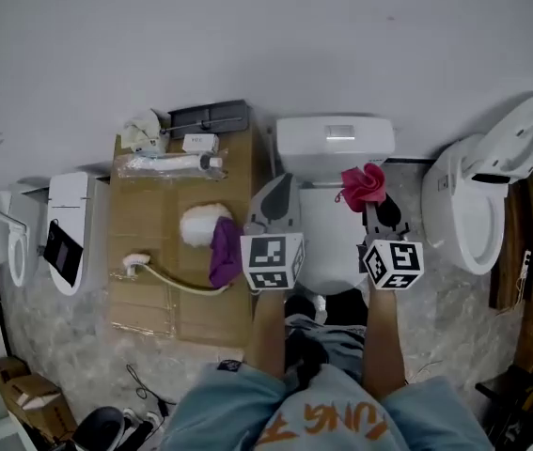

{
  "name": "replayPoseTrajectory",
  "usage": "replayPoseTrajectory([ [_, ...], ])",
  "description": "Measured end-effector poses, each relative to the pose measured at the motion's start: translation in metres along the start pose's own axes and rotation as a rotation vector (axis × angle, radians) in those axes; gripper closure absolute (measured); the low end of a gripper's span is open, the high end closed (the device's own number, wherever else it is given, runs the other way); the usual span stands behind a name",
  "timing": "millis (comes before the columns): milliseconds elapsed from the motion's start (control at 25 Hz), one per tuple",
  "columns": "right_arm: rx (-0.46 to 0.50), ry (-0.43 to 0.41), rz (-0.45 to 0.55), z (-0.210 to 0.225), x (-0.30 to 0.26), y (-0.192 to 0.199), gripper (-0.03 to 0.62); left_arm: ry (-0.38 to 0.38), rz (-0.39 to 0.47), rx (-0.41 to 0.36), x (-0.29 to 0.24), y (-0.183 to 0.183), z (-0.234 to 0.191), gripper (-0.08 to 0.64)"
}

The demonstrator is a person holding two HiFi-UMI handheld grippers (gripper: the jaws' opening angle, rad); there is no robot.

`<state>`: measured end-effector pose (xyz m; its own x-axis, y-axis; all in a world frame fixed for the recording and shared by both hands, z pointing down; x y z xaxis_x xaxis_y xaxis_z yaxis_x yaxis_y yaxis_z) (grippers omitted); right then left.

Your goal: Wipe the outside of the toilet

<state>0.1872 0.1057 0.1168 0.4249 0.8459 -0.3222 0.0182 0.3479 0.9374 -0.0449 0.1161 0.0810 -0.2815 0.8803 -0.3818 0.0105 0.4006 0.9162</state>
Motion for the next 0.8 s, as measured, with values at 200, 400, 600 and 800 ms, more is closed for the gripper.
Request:
replayPoseTrajectory([
  [200, 0.086, -0.005, 0.103, -0.002, 0.017, -0.053, 0.523, 0.000, 0.073, -0.044, 0.009, -0.048, 0.007, 0.535],
  [400, 0.113, -0.020, 0.177, 0.000, 0.030, -0.099, 0.523, -0.014, 0.132, -0.080, 0.010, -0.074, 0.025, 0.535],
  [600, 0.162, 0.001, 0.174, -0.004, 0.030, -0.121, 0.523, 0.008, 0.162, -0.094, 0.006, -0.090, 0.034, 0.535],
  [800, 0.176, 0.023, 0.181, -0.005, 0.027, -0.128, 0.523, 0.009, 0.197, -0.104, 0.005, -0.098, 0.034, 0.535],
])
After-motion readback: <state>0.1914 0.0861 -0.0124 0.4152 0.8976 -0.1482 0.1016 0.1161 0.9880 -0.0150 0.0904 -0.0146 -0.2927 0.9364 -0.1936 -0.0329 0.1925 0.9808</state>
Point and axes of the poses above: the fingertips, and each gripper's own axes: x backward along the fingers, z to its right, y out of its underside, the point moved 10 cm from there along x, backward along the fingers, and after that the axes turned 11 degrees about -z, right-handed, at the moved point
